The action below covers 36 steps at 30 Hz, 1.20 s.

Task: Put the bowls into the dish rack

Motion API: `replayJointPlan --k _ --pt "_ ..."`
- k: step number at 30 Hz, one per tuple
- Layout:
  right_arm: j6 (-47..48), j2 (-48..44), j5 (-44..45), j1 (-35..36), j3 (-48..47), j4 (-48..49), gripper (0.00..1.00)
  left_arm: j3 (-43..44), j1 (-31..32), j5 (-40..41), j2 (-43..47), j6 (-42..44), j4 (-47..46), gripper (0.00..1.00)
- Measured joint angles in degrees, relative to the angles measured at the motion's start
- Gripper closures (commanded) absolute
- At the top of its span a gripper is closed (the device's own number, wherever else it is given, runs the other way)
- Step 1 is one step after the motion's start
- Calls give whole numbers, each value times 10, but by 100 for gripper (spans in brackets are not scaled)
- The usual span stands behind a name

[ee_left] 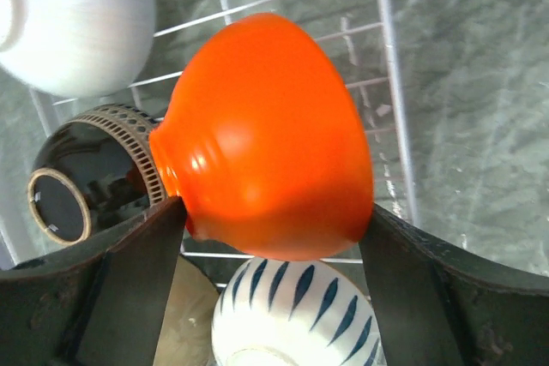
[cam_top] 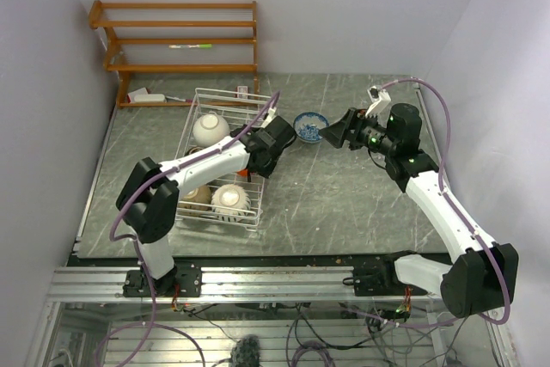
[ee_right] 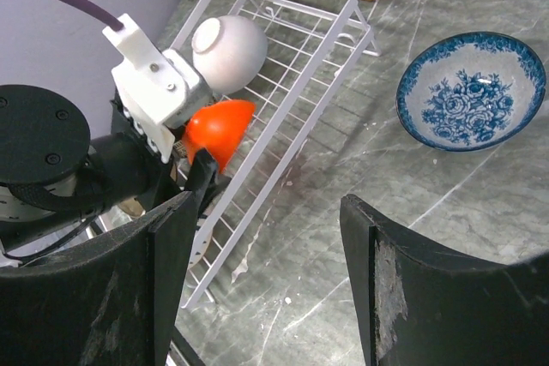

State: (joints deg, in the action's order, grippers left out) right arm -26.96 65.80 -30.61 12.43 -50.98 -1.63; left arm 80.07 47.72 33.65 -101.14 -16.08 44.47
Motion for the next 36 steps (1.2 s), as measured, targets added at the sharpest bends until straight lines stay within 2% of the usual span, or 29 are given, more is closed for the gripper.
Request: replayJointPlan --k 1,2,23,29,36 --pt "0 0 0 0 0 0 32 -2 0 -14 0 -3 -4 1" --pt "0 0 0 0 0 0 32 -5 1 -24 0 -3 -5 1" --pt "4 0 9 -1 0 -4 32 -10 -2 -76 30 -4 1 1" --pt "13 18 50 -2 -14 -42 32 0 3 -114 101 -3 -13 1" --pt "-4 129 91 -3 -21 -48 32 -14 3 -161 219 5 -72 2"
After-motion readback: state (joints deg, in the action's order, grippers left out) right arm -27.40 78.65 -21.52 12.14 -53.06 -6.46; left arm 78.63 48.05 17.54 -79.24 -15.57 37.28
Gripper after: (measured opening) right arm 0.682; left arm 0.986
